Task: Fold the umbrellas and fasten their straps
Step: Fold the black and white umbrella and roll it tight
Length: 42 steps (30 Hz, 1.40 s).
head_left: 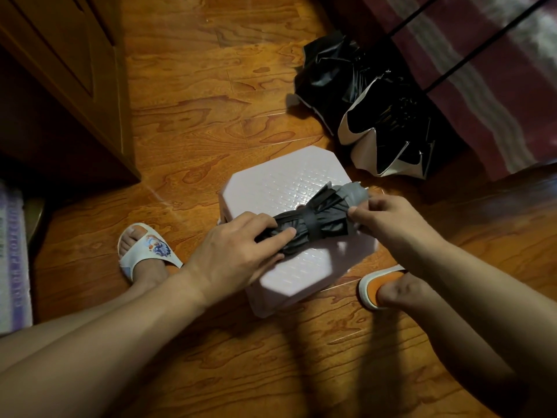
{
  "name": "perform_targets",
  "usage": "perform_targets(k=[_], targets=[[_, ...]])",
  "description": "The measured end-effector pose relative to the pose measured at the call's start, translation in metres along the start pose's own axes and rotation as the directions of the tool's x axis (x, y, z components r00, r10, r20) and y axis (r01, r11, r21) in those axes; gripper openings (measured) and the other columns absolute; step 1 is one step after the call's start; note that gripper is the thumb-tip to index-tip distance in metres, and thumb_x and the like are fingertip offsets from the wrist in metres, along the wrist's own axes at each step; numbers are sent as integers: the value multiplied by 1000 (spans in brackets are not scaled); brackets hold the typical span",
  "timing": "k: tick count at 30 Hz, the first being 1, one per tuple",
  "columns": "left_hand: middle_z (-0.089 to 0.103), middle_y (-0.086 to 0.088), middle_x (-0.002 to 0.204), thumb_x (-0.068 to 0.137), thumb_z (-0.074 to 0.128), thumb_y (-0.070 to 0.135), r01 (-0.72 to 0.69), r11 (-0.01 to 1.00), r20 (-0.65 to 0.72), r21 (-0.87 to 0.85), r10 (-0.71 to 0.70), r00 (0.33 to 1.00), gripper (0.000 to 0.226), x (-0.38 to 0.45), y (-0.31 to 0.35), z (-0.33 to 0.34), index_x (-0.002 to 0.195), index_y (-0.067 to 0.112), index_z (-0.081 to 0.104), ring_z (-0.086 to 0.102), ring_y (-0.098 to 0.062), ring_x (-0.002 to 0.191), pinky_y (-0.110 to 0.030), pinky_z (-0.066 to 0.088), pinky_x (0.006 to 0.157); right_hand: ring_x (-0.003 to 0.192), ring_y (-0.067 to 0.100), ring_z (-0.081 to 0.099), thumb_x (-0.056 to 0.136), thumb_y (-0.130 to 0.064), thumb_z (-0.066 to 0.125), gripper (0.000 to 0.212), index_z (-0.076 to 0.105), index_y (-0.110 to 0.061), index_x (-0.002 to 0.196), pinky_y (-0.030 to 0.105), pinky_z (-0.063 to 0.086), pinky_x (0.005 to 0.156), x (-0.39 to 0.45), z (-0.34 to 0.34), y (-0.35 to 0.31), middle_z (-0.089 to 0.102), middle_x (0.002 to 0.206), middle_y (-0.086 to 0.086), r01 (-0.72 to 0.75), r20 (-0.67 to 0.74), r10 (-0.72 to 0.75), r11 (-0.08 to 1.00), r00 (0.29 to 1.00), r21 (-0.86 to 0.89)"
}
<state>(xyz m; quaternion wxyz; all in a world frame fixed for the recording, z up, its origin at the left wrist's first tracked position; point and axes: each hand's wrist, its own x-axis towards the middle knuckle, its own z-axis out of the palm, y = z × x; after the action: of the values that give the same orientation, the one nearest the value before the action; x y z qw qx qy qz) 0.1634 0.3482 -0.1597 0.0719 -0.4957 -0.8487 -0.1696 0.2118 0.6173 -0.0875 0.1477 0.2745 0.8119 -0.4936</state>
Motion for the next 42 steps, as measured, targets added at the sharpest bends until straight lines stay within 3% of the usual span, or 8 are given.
perform_targets(k=[3, 9, 19, 24, 27, 32, 37, 42], targets=[[58, -12, 118, 100, 60, 35, -2, 1000, 11, 5, 2, 1000, 44, 1, 0, 0, 142, 21, 56, 60, -30, 97, -44, 57, 64, 82, 18, 60, 91, -45, 69, 48, 69, 3, 90, 29, 48, 64, -2, 12, -2, 66, 90, 6, 5, -74, -7, 999, 997, -33], [58, -13, 118, 97, 62, 33, -21, 1000, 42, -21, 22, 999, 40, 2, -1, 0, 137, 27, 60, 59, -30, 99, -43, 56, 56, 62, 14, 46, 95, -22, 71, 35, 58, 0, 71, 11, 33, 37, 5, 15, 0, 50, 74, 1, 3, -117, -12, 997, 993, -77], [54, -13, 137, 91, 73, 29, 106, 994, 94, 27, -108, 990, 57, -7, 9, -3, 143, 26, 51, 59, -33, 112, -45, 58, 76, 67, 13, 53, 98, -40, 64, 45, 69, 2, 80, 17, 38, 48, 4, 14, -4, 61, 81, 2, 71, -127, -96, 980, 987, -188], [61, -4, 140, 85, 78, 19, 320, 934, 33, -158, -319, 947, 52, -7, -1, -5, 132, 16, 55, 62, -26, 122, -39, 53, 96, 136, 18, 43, 100, -51, 54, 52, 78, -9, 79, 33, 40, 94, 1, 11, -9, 57, 121, -2, 98, -102, -125, 967, 987, -236], [61, 3, 139, 87, 72, 23, 387, 882, 46, -270, -390, 920, 44, -3, -8, -4, 129, 20, 57, 57, -19, 126, -31, 44, 102, 146, 22, 30, 97, -49, 59, 47, 78, -9, 82, 36, 35, 104, -1, 15, -7, 52, 132, -1, 94, -63, -118, 949, 991, -302], [68, 9, 126, 95, 53, 41, 422, 810, -17, -407, -468, 883, 31, 3, -10, -5, 118, 25, 66, 64, -15, 111, -34, 53, 89, 138, 26, 41, 94, -37, 70, 41, 69, -14, 61, 46, 44, 100, 1, 22, -9, 54, 96, -22, 34, -133, -39, 999, 990, -39], [69, 8, 128, 97, 63, 30, 336, 893, -107, -301, -381, 918, 21, 3, -12, 1, 115, 24, 72, 67, -11, 113, -34, 58, 88, 112, 23, 58, 90, -28, 75, 31, 72, 3, 86, 25, 40, 66, -2, 30, -6, 67, 100, 1, -27, -193, 81, 963, 978, 268], [69, 8, 123, 94, 67, 21, 382, 852, -92, -359, -439, 894, 15, 8, -9, 2, 107, 23, 73, 66, -14, 110, -39, 58, 86, 82, 17, 57, 90, -31, 76, 28, 68, -6, 81, 27, 42, 64, -3, 31, -9, 65, 88, 8, -34, -146, 81, 954, 986, 298]])
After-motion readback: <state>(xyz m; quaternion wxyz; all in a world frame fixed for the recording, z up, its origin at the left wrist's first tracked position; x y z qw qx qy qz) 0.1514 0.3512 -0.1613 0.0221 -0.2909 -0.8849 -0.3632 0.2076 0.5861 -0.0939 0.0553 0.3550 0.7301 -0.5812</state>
